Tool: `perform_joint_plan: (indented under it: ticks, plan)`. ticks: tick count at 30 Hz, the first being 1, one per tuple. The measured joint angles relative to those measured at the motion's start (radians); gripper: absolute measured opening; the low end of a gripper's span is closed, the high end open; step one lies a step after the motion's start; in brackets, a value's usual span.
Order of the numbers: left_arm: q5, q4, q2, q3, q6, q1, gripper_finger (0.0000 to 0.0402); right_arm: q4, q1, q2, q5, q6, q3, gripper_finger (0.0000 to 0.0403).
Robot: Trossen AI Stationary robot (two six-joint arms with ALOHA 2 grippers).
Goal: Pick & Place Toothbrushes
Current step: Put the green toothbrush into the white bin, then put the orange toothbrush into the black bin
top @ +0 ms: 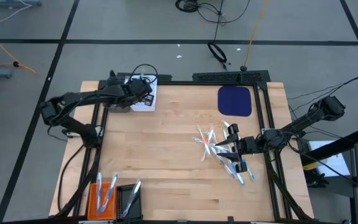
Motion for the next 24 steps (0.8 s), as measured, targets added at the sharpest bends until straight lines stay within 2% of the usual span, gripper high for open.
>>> perform_joint_plan:
  ticks: [9, 24]
  plan:
    - [-0.018, 0.003, 0.015, 0.000, 0.011, 0.019, 0.0014, -0.003, 0.000, 0.000, 0.000, -0.020, 0.000, 0.0146]
    - [-0.017, 0.002, 0.015, 0.000, 0.003, 0.027, 0.0127, -0.004, 0.000, 0.000, 0.000, -0.020, 0.000, 0.0145]
